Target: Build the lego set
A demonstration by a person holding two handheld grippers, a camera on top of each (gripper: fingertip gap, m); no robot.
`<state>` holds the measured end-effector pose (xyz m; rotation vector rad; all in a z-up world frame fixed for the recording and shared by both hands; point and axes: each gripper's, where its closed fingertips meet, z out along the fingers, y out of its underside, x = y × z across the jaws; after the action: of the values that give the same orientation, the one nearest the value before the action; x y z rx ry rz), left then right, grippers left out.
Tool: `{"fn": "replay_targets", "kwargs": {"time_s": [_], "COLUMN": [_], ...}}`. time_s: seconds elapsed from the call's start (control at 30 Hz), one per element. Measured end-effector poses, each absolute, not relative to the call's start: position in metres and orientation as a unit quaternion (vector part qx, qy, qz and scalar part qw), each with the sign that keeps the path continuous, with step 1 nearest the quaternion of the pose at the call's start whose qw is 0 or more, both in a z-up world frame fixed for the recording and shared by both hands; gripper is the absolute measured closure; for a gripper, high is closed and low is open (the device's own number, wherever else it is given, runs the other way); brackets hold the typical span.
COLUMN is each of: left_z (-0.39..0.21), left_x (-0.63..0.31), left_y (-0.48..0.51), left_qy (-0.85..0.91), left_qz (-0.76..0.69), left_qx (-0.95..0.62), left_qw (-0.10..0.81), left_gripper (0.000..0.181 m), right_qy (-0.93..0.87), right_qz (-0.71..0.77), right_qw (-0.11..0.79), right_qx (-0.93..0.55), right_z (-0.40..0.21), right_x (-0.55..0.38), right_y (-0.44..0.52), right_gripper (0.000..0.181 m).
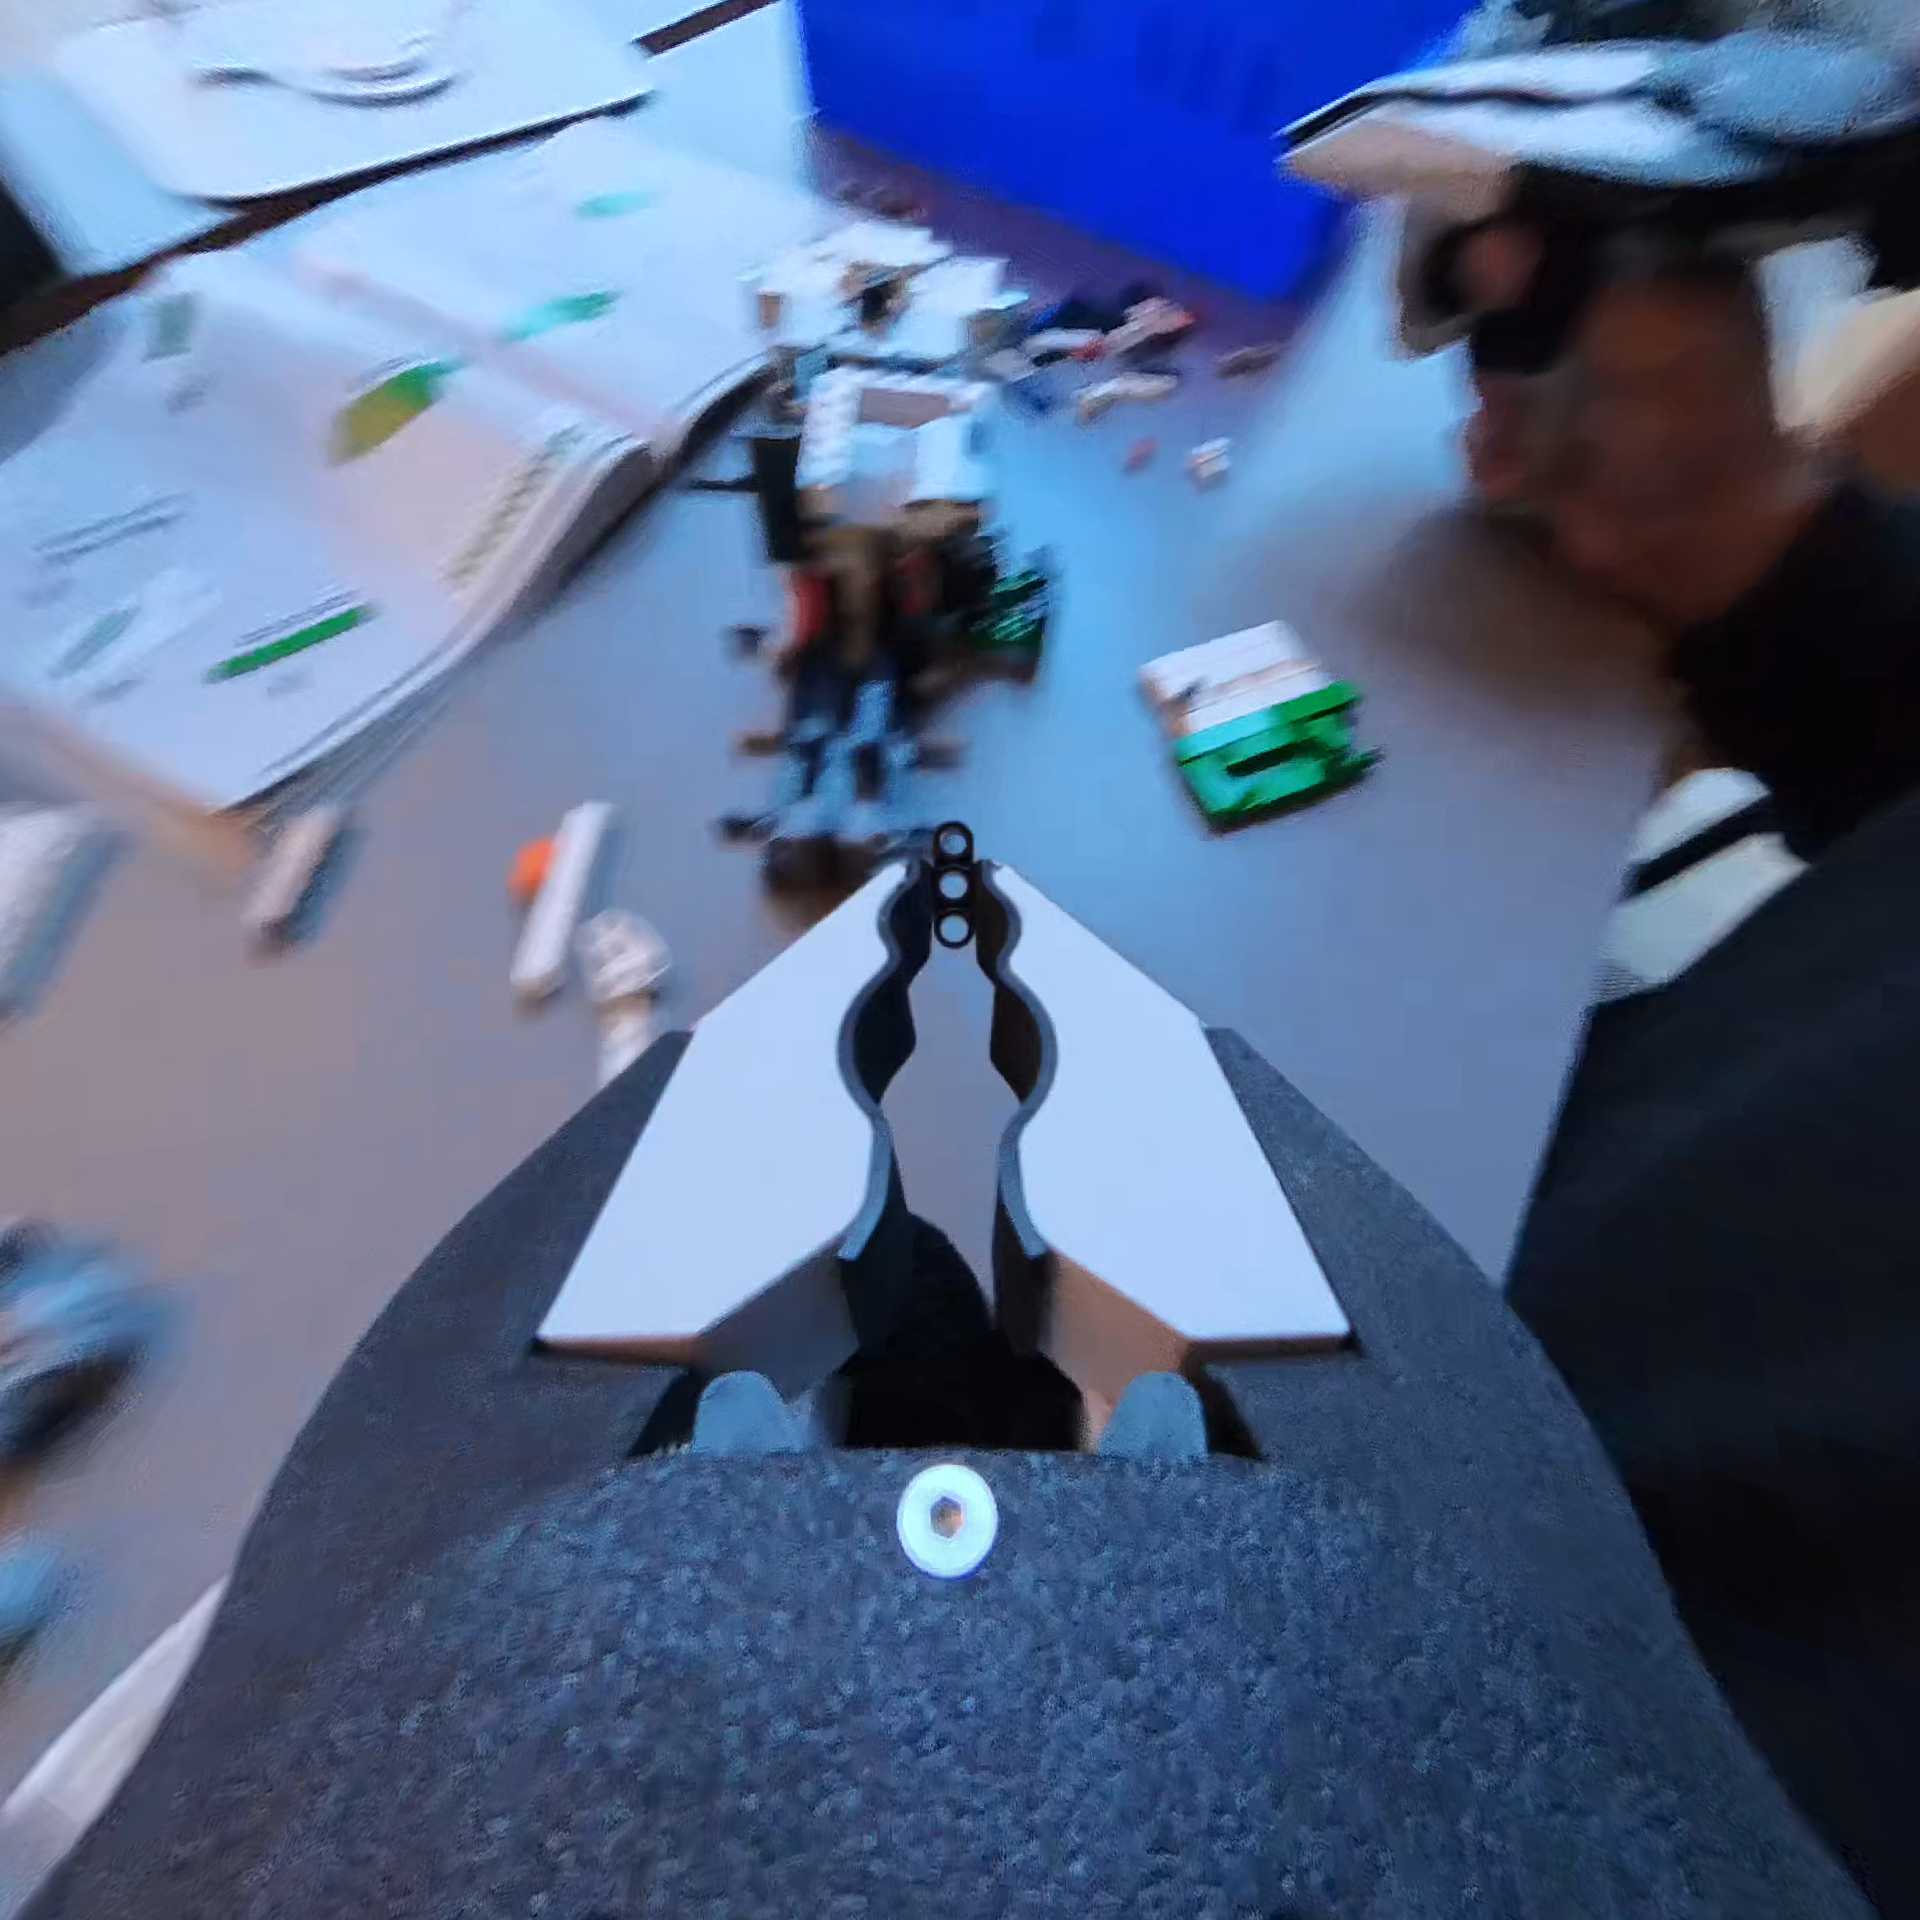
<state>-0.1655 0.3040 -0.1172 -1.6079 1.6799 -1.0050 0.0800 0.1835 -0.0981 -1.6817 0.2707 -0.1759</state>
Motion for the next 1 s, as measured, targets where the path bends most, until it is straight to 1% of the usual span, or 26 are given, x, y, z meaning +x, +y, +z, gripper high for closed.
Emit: {"fn": "replay_targets", "kwargs": {"time_s": [0.17,0.33,0.47,0.57,0.63,0.67,0.77,0.83,0.9,1.0], "left_z": [-0.12,-0.128,-0.121,-0.114,-0.102,-0.093,-0.068,-0.064,-0.065,-0.064], "left_x": [-0.115,-0.097,-0.091,-0.083,-0.078,-0.077,-0.075,-0.076,-0.079,-0.081], "left_y": [0.232,0.205,0.194,0.196,0.196,0.194,0.194,0.191,0.183,0.172], "left_qy": [0.652,0.673,0.65,0.614,0.579,0.552,0.453,0.414,0.396,0.355], "left_qz": [-0.497,-0.509,-0.545,-0.575,-0.61,-0.638,-0.708,-0.726,-0.731,-0.741], "left_qx": [-0.541,-0.522,-0.523,-0.539,-0.54,-0.537,-0.534,-0.532,-0.533,-0.535], "left_qw": [0.188,0.125,0.081,0.053,0.024,-0.007,-0.097,-0.136,-0.157,-0.197], "left_gripper": [0.175,0.175,0.175,0.175,0.175,0.175,0.176,0.175,0.176,0.176], "right_qy": [0.097,0.078,0.067,0.047,0.002,-0.041,-0.149,-0.155,-0.165,-0.169], "right_qz": [-0.097,-0.111,-0.115,-0.107,-0.077,-0.042,0.035,0.033,0.031,0.015], "right_qw": [0.65,0.637,0.633,0.643,0.662,0.669,0.648,0.66,0.66,0.658], "right_qx": [-0.747,-0.758,-0.762,-0.757,-0.746,-0.741,-0.746,-0.735,-0.733,-0.733], "right_z": [-0.099,-0.103,-0.104,-0.101,-0.093,-0.088,-0.083,-0.07,-0.064,-0.062], "right_x": [0.075,0.07,0.067,0.058,0.035,0.012,-0.058,-0.074,-0.081,-0.082], "right_y": [0.186,0.191,0.192,0.194,0.195,0.195,0.184,0.178,0.172,0.17], "right_gripper": [0.166,0.166,0.165,0.161,0.16,0.16,0.159,0.157,0.155,0.147]}}
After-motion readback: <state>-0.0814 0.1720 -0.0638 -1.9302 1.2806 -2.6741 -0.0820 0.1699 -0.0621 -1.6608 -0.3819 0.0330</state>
